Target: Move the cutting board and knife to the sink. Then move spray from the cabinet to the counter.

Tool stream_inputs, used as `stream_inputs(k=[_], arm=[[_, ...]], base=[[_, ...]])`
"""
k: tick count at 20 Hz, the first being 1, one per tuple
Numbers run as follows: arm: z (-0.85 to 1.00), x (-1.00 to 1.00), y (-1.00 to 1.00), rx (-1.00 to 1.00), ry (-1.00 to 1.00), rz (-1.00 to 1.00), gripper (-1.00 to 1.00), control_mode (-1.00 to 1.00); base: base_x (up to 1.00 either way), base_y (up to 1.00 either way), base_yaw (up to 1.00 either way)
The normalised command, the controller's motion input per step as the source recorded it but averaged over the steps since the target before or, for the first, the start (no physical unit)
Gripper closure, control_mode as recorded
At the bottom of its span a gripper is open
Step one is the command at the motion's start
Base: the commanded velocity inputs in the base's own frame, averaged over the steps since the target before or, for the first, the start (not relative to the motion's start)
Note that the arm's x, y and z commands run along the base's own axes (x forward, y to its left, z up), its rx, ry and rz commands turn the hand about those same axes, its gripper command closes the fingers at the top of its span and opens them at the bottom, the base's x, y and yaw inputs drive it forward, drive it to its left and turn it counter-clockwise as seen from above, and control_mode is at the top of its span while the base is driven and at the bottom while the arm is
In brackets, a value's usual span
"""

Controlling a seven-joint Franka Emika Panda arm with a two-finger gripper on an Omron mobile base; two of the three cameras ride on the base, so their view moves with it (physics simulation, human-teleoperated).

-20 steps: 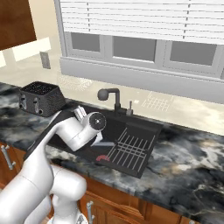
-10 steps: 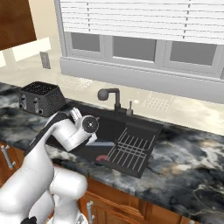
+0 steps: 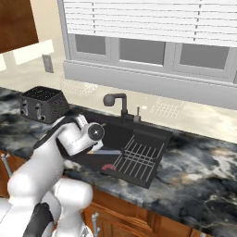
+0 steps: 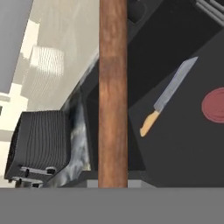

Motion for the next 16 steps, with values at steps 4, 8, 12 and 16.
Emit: stream_inputs(k=[4,8,12,16], arm=[[-0.36,0.23,0.00,0.00,0.00,0.00,1.00,-1.00],[-0.47,0.07,0.00,0.00,0.03,0.00,1.00,-1.00],[-0.44,0.05,0.00,0.00,0.01,0.00,1.00,-1.00],[-0.46,0.02,0.00,0.00,0.00,0.00,1.00,-1.00]], base=[[0.00,0.00,0.00],[0.00,0.00,0.00],[0.00,0.00,0.00],[0.00,0.00,0.00]])
